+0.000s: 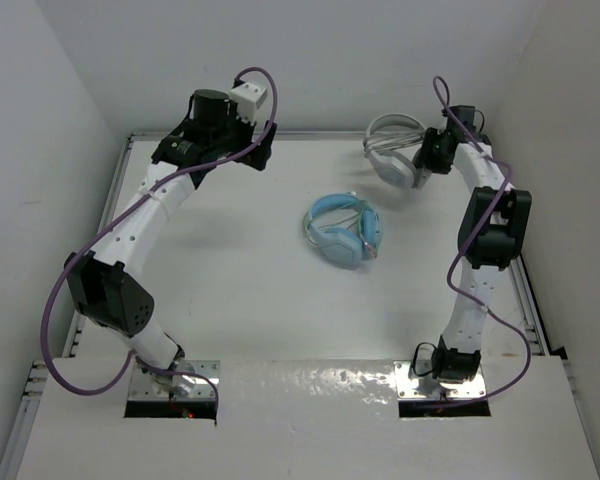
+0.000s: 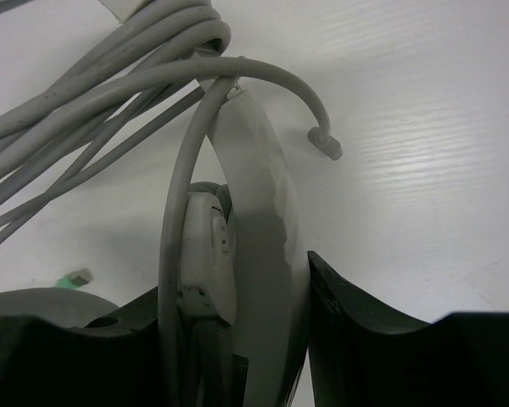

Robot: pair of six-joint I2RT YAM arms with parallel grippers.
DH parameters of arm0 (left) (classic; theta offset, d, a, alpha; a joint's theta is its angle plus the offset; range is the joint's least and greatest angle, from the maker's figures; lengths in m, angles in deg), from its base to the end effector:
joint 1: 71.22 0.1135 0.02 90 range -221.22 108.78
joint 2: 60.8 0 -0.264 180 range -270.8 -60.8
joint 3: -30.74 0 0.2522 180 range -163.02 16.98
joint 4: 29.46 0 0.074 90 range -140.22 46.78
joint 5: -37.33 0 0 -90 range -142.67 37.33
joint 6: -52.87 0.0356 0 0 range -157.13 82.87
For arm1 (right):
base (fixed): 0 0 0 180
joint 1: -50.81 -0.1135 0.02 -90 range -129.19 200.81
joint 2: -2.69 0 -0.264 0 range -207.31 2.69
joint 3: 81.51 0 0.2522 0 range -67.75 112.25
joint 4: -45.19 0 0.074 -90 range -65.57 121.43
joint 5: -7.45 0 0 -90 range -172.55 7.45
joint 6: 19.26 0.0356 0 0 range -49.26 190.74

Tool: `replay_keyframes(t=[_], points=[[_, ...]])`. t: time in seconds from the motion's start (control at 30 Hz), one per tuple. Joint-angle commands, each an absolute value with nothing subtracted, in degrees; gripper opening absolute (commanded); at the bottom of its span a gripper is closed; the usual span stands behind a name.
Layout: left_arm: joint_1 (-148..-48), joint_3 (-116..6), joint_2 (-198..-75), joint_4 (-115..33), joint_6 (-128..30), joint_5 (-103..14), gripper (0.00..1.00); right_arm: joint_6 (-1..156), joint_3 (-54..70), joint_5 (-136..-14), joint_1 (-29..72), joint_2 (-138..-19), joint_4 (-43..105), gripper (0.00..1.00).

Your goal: Wrap the headphones

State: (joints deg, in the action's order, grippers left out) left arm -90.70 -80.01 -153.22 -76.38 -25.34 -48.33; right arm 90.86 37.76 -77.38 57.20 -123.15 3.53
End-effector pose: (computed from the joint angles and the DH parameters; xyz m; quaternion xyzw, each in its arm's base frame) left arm 0.3448 -0.1248 0.4042 0.2502 0.8222 -0.0667 0.5069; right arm 0.4953 -0.0522 0.2170 0.1984 0.9122 0.0844 0.3485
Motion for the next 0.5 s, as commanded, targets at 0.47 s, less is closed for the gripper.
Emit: replay_keyframes(t=[0.47], points=[[-90.1, -80.2, -155.0, -74.2, -24.7, -46.6, 1.00, 95.0, 31.6, -86.9, 60.6, -120.9, 7.5, 0.00]])
